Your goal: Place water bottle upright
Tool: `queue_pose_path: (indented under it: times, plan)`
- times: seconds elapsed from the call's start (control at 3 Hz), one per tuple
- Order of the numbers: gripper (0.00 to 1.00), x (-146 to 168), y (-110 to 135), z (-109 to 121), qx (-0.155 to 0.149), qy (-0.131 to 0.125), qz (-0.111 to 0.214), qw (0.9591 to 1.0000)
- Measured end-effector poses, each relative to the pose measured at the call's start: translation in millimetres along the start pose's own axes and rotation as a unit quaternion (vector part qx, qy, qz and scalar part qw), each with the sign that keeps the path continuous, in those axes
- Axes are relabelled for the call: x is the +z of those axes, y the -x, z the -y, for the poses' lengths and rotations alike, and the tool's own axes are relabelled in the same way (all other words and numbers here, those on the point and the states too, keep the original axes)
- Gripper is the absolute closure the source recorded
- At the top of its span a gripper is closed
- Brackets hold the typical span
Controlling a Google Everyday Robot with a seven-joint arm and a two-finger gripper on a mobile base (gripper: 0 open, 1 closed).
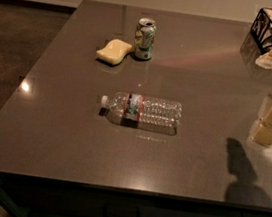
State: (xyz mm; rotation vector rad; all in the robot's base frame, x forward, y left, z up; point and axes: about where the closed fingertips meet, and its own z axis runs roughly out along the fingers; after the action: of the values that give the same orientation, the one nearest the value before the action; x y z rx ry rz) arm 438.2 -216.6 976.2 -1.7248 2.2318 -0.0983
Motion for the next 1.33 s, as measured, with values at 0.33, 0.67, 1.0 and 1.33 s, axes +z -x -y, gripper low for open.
queue_pose_path:
  times: [0.33,0.67,1.0,1.33]
  plan:
    - [0.0,0.2,2.7,0.9,-0.002,0.001,0.0,1.0]
    - [0.0,16.6,30.5,1.6,-0.013,0.026,0.004,0.9996]
    - [0.0,44.1,70.7,-3.1,-0.029,0.057,0.008,0.9979]
    - [0.0,74.6,107.6,-10.8,-0.041,0.082,0.004,0.9957]
